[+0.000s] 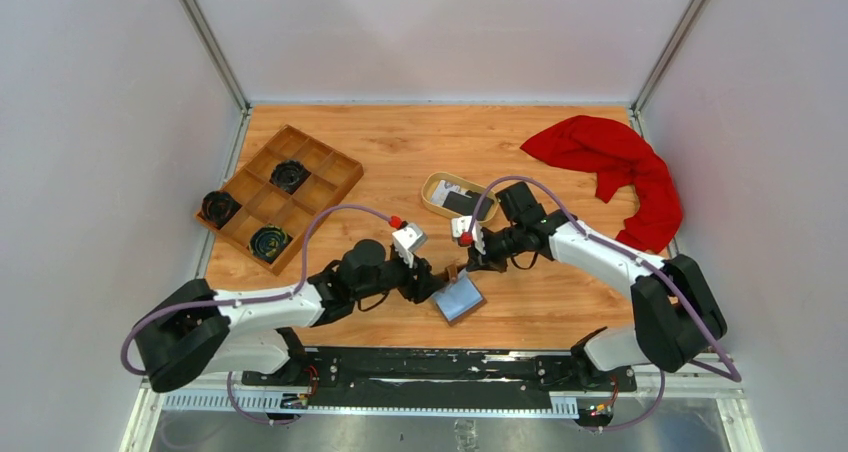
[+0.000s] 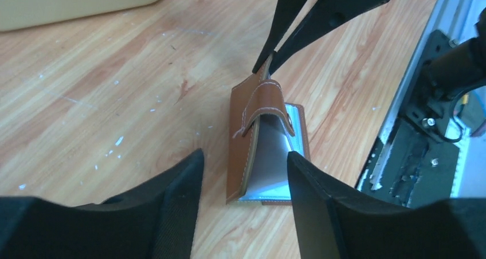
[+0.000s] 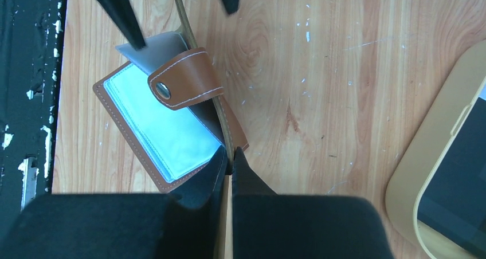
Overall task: Put the credit cards into the card holder
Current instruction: Open the card holder at the center of the board.
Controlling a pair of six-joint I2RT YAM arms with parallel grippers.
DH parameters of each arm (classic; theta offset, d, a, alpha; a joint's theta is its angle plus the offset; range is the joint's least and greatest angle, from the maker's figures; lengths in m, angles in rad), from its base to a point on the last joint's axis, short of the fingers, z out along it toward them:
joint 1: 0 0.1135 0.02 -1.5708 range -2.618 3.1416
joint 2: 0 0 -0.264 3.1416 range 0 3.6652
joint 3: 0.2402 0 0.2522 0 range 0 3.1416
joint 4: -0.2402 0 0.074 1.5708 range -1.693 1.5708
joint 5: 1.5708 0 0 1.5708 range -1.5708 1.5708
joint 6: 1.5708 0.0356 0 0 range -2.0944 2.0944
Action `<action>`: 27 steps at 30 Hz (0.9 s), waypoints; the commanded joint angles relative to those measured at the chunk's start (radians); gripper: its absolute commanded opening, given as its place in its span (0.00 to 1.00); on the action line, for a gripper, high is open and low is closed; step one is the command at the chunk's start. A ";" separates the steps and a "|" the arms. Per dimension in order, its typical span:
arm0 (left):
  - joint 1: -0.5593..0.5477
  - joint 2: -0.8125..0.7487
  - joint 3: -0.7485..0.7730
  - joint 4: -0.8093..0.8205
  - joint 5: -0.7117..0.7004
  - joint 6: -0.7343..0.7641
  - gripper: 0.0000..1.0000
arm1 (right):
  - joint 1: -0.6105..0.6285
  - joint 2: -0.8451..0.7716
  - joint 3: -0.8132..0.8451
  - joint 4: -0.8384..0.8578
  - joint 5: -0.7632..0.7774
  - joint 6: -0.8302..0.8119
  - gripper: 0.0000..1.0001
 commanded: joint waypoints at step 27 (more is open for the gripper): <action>-0.040 -0.026 -0.037 0.041 -0.084 0.478 1.00 | 0.013 0.184 0.203 -0.251 -0.039 0.073 0.00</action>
